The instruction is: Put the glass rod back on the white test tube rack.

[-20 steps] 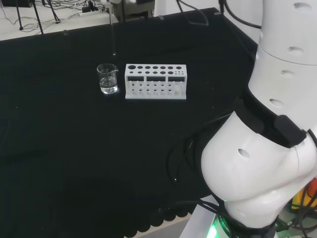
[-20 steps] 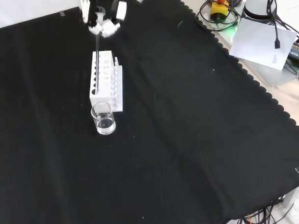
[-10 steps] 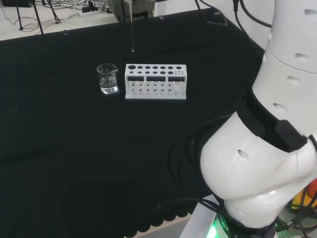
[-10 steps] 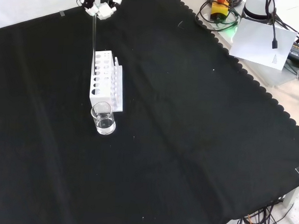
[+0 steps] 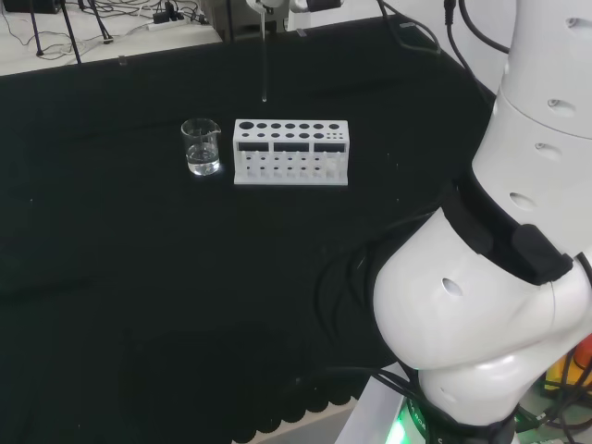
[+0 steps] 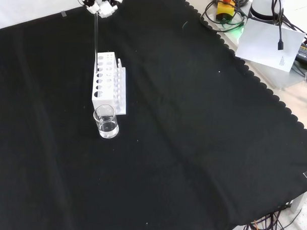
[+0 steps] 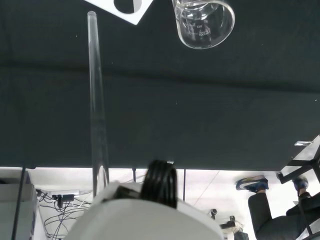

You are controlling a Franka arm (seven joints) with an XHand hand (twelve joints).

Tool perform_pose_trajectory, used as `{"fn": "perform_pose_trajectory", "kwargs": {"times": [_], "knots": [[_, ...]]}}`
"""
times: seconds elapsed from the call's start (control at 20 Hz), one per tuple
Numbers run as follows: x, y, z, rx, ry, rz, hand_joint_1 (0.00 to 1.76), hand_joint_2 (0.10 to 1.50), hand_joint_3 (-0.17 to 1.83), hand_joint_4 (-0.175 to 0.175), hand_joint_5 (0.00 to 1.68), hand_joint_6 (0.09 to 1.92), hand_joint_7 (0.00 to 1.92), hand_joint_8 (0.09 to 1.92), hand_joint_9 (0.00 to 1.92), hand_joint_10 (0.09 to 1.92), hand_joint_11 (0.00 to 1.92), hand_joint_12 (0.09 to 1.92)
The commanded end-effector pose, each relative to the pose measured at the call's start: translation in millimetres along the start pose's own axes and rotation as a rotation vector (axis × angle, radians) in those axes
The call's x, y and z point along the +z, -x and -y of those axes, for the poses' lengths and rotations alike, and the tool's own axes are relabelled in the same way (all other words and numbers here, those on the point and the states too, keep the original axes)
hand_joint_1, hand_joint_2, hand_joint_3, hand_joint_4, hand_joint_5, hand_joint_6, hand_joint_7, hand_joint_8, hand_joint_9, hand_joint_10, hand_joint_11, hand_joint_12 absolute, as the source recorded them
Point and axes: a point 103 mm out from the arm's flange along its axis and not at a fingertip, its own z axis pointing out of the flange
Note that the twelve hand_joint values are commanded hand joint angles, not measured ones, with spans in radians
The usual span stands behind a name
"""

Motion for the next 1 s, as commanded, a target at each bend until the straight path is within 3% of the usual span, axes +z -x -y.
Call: {"fn": "perform_pose_trajectory", "kwargs": {"times": [0.05, 0.7, 1.0], "knots": [[5.2, -2.1, 0.4, -0.008, -0.011, -0.001, 1.22, 0.59, 0.84, -0.175, 1.21, 0.85, 1.52, 1.12, 1.81, 0.88, 1.77, 0.75], [29.1, -19.3, -19.2, -0.028, -0.038, -0.013, 1.22, 0.59, 0.84, -0.175, 1.21, 0.85, 1.52, 1.12, 1.81, 0.88, 1.77, 0.75], [32.2, -8.5, -13.2, -0.021, -0.045, -0.008, 1.22, 0.59, 0.84, -0.175, 1.21, 0.85, 1.53, 1.12, 1.81, 0.88, 1.77, 0.75]]}}
